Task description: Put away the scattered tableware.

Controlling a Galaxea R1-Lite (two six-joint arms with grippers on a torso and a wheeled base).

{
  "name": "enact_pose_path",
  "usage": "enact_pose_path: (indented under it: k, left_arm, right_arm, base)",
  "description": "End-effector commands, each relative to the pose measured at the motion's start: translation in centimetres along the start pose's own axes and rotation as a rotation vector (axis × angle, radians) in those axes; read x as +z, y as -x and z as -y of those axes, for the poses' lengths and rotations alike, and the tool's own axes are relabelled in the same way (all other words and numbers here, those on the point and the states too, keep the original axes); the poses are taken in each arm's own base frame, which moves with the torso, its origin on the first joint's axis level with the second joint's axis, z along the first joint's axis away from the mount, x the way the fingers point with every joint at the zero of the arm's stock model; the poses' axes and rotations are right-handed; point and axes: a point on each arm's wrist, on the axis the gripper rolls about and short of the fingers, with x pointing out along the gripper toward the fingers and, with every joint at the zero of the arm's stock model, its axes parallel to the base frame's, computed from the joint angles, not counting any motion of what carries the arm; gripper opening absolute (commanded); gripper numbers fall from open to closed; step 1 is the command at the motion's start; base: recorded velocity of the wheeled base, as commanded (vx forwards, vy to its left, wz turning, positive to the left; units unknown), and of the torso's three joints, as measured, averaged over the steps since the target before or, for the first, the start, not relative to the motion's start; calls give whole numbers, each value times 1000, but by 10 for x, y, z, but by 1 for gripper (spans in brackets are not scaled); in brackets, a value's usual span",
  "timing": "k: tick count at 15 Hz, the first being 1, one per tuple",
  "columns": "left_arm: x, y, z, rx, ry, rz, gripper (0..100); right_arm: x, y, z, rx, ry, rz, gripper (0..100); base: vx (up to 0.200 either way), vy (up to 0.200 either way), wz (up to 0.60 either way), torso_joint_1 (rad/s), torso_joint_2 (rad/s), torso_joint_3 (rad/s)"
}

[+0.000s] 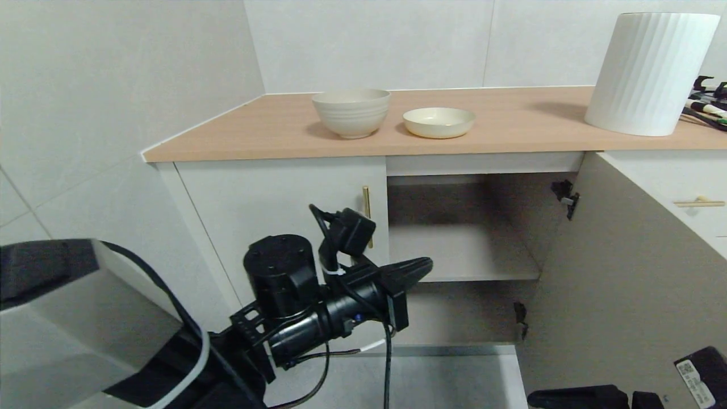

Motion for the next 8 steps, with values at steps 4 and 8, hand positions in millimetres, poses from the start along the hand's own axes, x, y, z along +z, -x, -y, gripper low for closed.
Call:
enact_pose_path:
  k: [4, 8]
  left_arm:
    - [28, 75, -17, 165, 12, -4, 0]
    - [38, 106, -18, 239, 36, -45, 0]
  right_arm:
    - [5, -20, 9, -144, -10, -29, 100]
    - [20, -43, 30, -361, -80, -10, 100]
  base:
    - [0, 0, 0, 0, 0, 0]
    - [0, 0, 0, 0, 0, 0]
